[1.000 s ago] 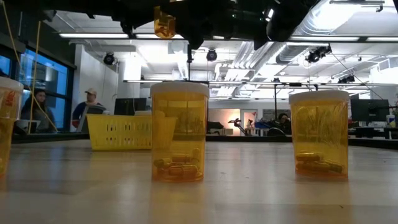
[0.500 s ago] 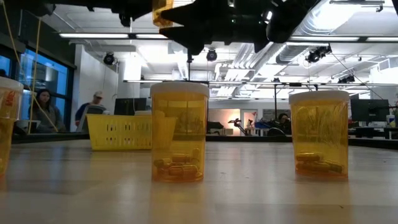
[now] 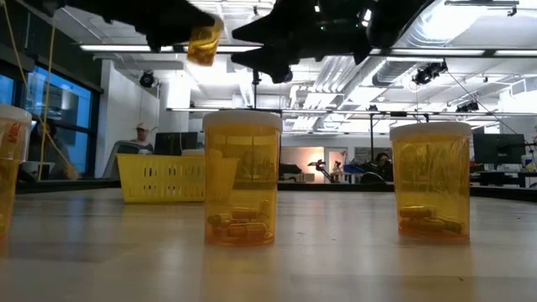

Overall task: Pick and place pill bottles into a basket
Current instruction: Put the orange pill bottle into the yellow basket

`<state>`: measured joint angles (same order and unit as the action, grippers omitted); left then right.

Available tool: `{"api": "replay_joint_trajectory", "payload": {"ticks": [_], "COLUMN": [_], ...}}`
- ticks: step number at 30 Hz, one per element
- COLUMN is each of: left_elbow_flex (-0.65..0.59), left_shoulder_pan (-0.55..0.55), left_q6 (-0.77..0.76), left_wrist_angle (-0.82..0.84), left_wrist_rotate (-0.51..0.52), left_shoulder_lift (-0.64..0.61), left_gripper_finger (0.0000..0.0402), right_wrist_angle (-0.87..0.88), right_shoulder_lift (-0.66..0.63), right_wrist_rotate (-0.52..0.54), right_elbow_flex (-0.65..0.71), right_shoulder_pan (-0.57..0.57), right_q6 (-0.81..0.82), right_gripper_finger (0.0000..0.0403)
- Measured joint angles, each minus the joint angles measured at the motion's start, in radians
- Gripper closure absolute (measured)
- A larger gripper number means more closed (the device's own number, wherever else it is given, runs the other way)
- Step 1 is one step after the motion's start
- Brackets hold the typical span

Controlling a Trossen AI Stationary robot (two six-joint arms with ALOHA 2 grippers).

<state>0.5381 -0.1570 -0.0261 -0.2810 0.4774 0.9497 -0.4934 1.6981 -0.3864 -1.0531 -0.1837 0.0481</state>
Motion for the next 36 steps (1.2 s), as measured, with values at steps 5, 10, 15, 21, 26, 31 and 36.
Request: {"api": "replay_joint_trajectory", "payload": {"ticks": [5,10,15,21,26,31,36], "left_elbow_flex": [-0.001,-0.007,-0.068,-0.167,-0.28,-0.395,-0.442], "left_shoulder_pan": [-0.002,-0.051,-0.129,-0.202,-0.21,-0.21,-0.21], "left_q6": [-0.075,-0.122,-0.198,-0.208,-0.24,-0.241,-0.242], "left_wrist_angle": [0.097,0.181,0.2,0.054,-0.086,-0.271,-0.333], "left_wrist_rotate": [0.023,0.077,0.212,0.343,0.384,0.398,0.398], "left_shoulder_lift": [0.0,-0.01,-0.031,-0.033,-0.032,-0.031,-0.024], "left_gripper_finger": [0.0176,0.0176,0.0176,0.0176,0.0176,0.0176,0.0176], "right_wrist_angle": [0.095,0.181,0.199,0.198,0.189,0.19,0.19], "right_shoulder_lift": [-0.053,-0.11,-0.13,-0.133,-0.133,-0.133,-0.133], "right_wrist_rotate": [0.146,0.267,0.268,0.268,0.268,0.268,0.268], "right_elbow_flex": [0.003,0.004,0.004,0.004,0.004,0.004,0.004], "right_shoulder_pan": [0.0,0.0,0.0,0.0,0.0,0.0,0.0], "right_q6": [0.003,-0.03,-0.052,-0.052,-0.052,-0.054,-0.056], "right_gripper_finger": [0.0104,0.0104,0.0104,0.0105,0.0105,0.0105,0.0105]}}
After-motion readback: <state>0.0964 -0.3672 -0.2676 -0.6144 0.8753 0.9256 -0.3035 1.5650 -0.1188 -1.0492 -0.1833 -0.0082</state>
